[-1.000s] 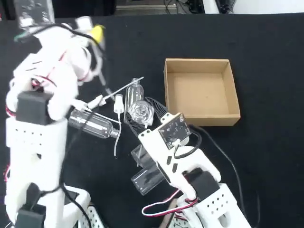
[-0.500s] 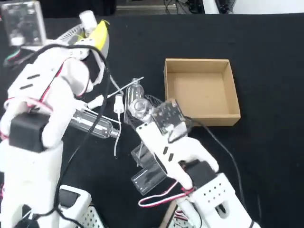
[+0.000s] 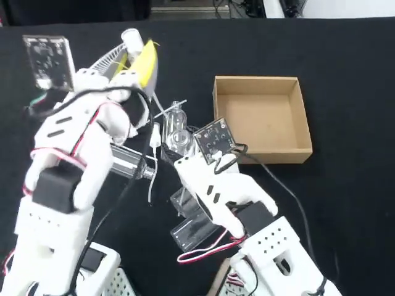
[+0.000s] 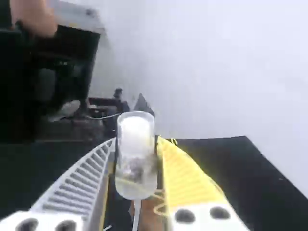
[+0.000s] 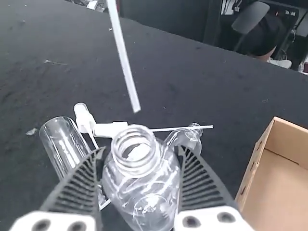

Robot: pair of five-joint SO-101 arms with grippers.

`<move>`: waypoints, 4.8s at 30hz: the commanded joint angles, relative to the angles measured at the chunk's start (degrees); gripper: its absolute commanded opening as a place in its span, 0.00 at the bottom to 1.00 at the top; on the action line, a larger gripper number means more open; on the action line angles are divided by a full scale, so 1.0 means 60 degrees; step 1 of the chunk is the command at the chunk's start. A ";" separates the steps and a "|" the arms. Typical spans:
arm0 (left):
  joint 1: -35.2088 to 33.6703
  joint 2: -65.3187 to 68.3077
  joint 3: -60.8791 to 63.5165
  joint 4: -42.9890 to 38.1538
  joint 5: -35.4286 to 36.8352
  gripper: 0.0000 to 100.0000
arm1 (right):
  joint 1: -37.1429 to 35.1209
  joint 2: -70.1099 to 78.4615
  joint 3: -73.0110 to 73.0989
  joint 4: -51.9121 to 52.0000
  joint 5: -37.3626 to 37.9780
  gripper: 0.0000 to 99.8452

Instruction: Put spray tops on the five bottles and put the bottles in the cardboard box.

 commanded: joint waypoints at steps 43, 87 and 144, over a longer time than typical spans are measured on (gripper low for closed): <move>0.1722 -0.1890 0.3451 -0.0454 -0.1436 0.03 | 0.0161 -0.0139 -0.0447 -0.0381 -0.0073 0.01; -0.1516 -0.5377 0.7846 -0.1260 -0.1201 0.22 | 0.3253 0.1678 -0.3978 0.2168 -0.0161 0.01; -0.1590 -0.5363 1.1245 -0.4176 -0.0747 0.22 | 0.4630 1.1641 -0.6308 -0.6256 -0.1817 0.01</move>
